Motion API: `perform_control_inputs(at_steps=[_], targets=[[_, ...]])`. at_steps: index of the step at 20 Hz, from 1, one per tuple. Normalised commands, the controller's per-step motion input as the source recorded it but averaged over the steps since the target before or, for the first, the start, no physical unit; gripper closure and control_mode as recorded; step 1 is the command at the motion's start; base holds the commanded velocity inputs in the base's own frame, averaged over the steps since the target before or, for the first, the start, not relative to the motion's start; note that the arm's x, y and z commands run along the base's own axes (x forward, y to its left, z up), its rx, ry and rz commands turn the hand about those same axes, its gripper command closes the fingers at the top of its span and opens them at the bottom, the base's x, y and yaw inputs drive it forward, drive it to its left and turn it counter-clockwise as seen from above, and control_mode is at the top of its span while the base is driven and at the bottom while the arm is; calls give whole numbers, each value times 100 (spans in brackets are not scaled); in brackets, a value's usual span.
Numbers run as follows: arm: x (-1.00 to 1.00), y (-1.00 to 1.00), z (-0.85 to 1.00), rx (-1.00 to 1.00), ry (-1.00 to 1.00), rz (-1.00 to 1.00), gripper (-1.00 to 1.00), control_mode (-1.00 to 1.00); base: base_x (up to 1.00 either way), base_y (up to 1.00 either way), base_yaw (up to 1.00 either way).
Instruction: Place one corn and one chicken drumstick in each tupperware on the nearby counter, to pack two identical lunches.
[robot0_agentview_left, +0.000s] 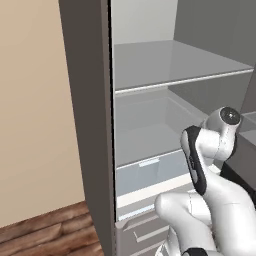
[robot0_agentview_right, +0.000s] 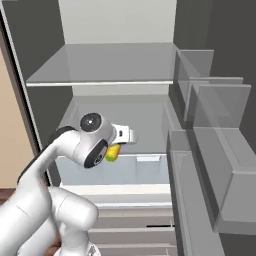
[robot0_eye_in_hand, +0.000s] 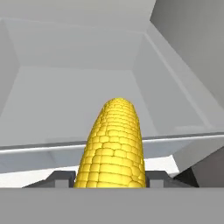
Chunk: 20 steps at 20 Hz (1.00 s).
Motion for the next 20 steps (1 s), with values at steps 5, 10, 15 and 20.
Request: perform_control_inputs(at_steps=[5,10,15,20], targets=[[-98,0,76,-1,-15,-5,100,-100,0,0,0],[-66,21,64,0,-6,0,100,-100,0,0,0],[-25,49,28,-2,0,5,100,-100,0,0,0],[-26,41,-1,-4,0,7,100,-100,0,0,0]])
